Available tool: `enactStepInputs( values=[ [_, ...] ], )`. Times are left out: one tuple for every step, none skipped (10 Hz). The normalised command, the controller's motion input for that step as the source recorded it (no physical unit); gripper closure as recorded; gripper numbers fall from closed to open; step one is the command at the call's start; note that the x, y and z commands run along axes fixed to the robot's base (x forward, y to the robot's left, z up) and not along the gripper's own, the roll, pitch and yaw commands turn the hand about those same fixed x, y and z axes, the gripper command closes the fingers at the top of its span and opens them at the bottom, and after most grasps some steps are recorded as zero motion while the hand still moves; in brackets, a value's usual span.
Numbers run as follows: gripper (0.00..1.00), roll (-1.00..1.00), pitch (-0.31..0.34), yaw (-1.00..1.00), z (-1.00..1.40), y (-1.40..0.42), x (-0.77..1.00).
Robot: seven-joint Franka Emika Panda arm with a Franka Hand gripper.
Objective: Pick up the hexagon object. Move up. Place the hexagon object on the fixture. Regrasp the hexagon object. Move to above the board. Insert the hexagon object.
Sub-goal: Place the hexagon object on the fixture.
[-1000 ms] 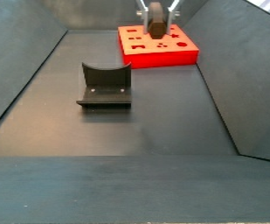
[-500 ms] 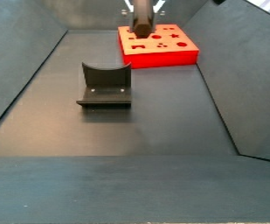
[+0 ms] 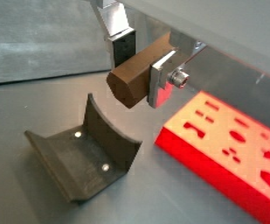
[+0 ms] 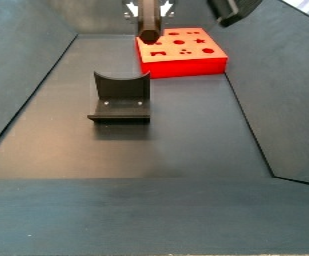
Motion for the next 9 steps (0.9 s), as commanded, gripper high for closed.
enactStepInputs(
  values=[
    [1.0, -0.29, 0.091, -0.09, -0.02, 0.06, 0.86],
    [1.0, -0.2, 0.078, -0.09, -0.01, 0.04, 0.75],
    [1.0, -0.18, 0.065, -0.08, -0.01, 0.04, 0.67],
    [1.0, -0.18, 0.061, -0.07, -0.02, 0.04, 0.59],
    [1.0, -0.17, 0.059, -0.06, -0.01, 0.04, 0.51],
    [1.0, -0.17, 0.066, -0.06, -0.01, 0.04, 0.44],
    [1.0, -0.16, 0.082, -0.05, -0.01, 0.04, 0.35],
    [1.0, -0.16, 0.094, -0.05, -0.01, 0.04, 0.29],
    [1.0, -0.16, 0.108, -0.05, 0.0, 0.04, 0.21]
  ],
)
